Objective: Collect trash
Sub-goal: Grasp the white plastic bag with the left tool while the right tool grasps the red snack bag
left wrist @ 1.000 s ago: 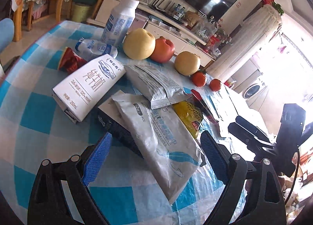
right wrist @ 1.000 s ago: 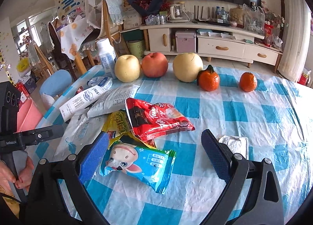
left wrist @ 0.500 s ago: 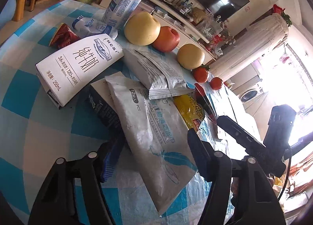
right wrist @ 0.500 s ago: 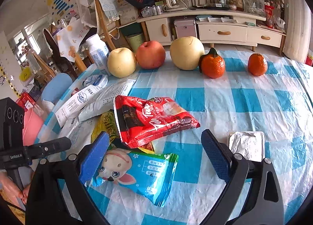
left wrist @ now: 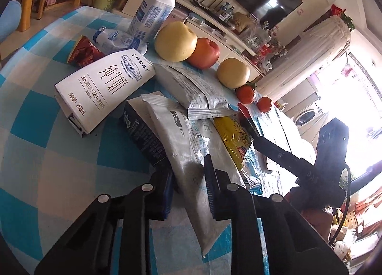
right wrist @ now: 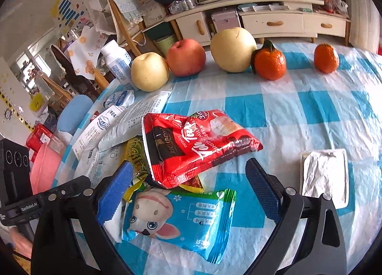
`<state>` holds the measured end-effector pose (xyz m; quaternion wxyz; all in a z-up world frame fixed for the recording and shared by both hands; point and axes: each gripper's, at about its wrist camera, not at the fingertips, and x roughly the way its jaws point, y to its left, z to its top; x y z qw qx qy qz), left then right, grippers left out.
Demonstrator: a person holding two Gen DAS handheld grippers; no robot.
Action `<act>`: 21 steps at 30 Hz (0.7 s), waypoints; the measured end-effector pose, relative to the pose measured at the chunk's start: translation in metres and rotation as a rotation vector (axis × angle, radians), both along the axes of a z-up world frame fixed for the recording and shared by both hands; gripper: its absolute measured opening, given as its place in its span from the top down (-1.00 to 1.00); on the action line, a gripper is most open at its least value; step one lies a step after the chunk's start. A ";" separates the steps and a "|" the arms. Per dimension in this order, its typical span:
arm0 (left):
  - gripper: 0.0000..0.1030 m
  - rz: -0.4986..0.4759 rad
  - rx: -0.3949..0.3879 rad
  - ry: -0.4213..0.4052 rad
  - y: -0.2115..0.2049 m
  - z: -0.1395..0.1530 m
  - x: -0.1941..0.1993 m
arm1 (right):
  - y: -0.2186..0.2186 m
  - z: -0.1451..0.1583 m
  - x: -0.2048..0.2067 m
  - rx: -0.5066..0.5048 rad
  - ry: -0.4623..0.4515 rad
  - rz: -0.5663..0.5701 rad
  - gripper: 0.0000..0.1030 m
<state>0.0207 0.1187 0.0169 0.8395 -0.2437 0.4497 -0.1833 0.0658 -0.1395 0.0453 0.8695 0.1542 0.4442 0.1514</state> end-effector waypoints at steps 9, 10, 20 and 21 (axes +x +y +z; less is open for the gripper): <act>0.47 -0.037 -0.005 0.013 -0.004 -0.003 -0.005 | -0.022 -0.010 0.001 0.283 0.031 -0.083 -0.35; 0.32 -0.046 -0.002 0.020 -0.006 -0.004 -0.004 | -0.023 -0.011 0.002 0.312 0.036 -0.085 -0.35; 0.02 -0.065 -0.008 0.029 -0.014 -0.014 0.004 | -0.035 -0.033 0.013 0.507 0.067 -0.161 -0.61; 0.07 -0.065 0.002 0.023 -0.015 -0.014 0.003 | -0.034 -0.031 0.012 0.502 0.064 -0.167 -0.65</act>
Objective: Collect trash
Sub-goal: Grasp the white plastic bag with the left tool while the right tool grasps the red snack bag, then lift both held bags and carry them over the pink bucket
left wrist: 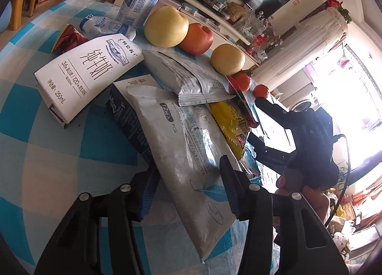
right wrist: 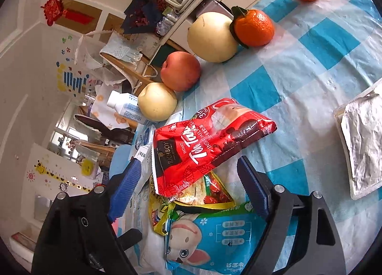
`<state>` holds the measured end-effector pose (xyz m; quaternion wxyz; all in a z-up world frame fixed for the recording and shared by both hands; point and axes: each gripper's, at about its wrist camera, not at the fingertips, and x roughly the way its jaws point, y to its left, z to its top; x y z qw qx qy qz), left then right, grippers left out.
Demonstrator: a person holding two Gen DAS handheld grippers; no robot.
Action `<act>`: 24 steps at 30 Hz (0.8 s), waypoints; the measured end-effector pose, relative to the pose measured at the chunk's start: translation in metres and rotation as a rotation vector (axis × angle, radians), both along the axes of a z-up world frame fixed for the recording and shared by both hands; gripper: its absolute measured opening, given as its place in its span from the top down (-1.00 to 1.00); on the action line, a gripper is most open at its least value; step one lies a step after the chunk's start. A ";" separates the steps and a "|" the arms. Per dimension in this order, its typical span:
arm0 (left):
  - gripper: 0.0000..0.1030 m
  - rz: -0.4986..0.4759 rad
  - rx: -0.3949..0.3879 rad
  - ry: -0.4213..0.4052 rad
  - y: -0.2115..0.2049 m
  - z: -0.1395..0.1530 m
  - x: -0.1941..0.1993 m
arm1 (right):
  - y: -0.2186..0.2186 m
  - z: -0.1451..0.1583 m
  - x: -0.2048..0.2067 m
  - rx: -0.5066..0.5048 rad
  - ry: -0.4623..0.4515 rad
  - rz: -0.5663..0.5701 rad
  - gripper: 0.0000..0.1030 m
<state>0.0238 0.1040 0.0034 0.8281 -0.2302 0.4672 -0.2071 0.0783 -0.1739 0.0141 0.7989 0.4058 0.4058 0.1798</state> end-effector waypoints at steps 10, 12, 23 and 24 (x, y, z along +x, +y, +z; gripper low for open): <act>0.48 -0.002 0.008 -0.045 0.003 0.008 -0.006 | 0.000 -0.011 0.011 0.028 0.015 -0.022 0.18; 0.52 0.000 0.000 -0.048 0.005 0.009 -0.007 | 0.001 -0.010 0.012 0.021 0.009 -0.011 0.35; 0.72 0.012 -0.029 -0.073 0.019 0.017 -0.016 | 0.002 0.004 0.007 -0.063 -0.021 0.000 0.66; 0.72 0.014 -0.033 -0.078 0.021 0.019 -0.018 | 0.003 0.008 0.006 -0.086 -0.033 -0.001 0.73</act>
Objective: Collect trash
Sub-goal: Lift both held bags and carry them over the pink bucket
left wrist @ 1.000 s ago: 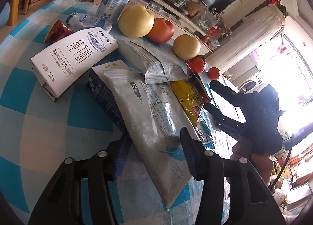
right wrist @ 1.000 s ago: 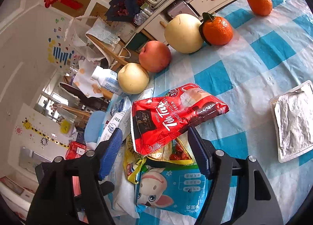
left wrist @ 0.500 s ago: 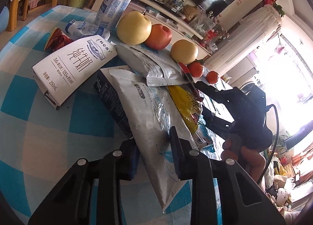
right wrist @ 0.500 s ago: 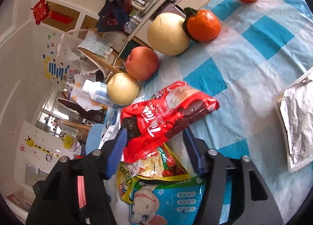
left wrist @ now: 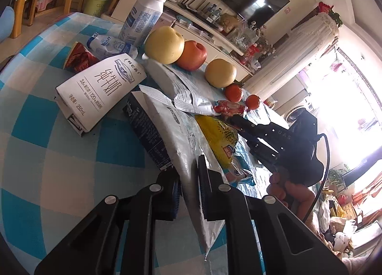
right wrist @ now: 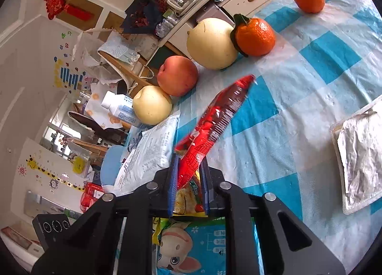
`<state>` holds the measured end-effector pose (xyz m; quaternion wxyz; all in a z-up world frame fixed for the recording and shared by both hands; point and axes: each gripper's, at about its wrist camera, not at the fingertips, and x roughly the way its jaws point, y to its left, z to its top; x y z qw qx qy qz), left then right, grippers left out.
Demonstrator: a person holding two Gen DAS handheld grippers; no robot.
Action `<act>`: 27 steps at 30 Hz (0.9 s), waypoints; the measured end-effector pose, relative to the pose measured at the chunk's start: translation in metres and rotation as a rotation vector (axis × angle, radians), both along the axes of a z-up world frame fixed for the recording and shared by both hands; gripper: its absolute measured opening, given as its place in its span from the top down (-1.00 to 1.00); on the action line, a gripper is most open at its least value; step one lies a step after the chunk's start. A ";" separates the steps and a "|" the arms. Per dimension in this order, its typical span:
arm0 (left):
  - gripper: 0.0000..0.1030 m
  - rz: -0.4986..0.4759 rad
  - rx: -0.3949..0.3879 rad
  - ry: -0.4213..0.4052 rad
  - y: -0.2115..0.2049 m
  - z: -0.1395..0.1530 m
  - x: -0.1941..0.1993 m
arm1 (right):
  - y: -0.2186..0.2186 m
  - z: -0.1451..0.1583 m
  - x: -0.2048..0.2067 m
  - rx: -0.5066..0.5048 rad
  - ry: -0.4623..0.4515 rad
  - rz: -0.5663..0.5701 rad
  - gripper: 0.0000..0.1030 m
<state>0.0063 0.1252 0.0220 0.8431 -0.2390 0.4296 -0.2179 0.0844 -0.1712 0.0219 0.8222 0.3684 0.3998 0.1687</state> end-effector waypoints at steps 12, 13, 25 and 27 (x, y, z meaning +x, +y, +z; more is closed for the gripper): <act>0.82 0.025 -0.034 -0.056 0.027 0.015 -0.018 | 0.031 0.041 -0.021 -0.227 -0.162 0.079 0.84; 0.82 0.028 -0.038 -0.062 0.029 0.016 -0.020 | 0.032 0.045 -0.023 -0.236 -0.177 0.078 0.84; 0.82 0.093 -0.057 -0.118 0.060 0.033 -0.032 | 0.063 0.071 -0.054 -0.320 -0.282 0.138 0.84; 0.82 0.111 -0.060 -0.128 0.068 0.036 -0.036 | 0.069 0.073 -0.060 -0.325 -0.288 0.150 0.84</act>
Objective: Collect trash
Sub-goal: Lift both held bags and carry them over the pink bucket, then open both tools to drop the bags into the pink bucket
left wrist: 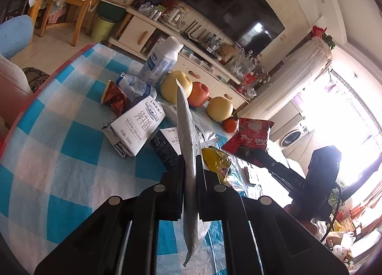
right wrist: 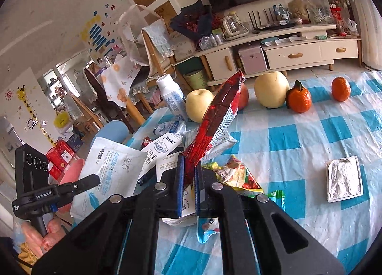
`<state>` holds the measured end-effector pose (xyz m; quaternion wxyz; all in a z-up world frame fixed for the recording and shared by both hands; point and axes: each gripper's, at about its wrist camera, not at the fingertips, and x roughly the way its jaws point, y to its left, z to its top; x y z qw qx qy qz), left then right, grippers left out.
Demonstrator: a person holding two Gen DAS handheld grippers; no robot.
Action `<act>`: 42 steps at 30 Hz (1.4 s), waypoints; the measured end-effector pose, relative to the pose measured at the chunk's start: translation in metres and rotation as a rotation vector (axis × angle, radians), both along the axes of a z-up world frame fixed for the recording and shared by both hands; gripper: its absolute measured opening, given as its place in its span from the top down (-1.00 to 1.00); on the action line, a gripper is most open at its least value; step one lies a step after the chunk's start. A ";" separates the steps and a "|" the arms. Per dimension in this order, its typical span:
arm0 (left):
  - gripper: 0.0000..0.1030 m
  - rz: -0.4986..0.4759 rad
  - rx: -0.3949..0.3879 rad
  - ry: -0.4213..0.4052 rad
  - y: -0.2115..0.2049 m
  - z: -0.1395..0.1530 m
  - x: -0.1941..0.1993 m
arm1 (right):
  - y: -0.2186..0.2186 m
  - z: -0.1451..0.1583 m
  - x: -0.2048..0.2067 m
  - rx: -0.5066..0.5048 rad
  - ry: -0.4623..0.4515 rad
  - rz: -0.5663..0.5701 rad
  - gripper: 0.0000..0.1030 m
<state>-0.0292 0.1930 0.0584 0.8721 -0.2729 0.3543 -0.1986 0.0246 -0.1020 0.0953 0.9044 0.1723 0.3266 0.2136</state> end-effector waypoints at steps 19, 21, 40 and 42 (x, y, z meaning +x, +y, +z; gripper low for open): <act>0.82 0.332 -0.009 -0.094 0.120 0.034 -0.042 | 0.158 0.032 -0.034 -0.035 -0.043 0.324 0.84; 0.82 0.405 -0.009 -0.101 0.144 0.037 -0.051 | 0.185 0.038 -0.037 -0.031 -0.048 0.377 0.84; 0.68 0.890 0.114 0.138 0.295 0.013 -0.099 | 0.382 0.024 -0.034 -0.167 0.027 0.662 0.39; 0.06 0.907 0.132 0.156 0.294 0.012 -0.098 | 0.374 0.021 -0.036 -0.141 0.037 0.634 -0.03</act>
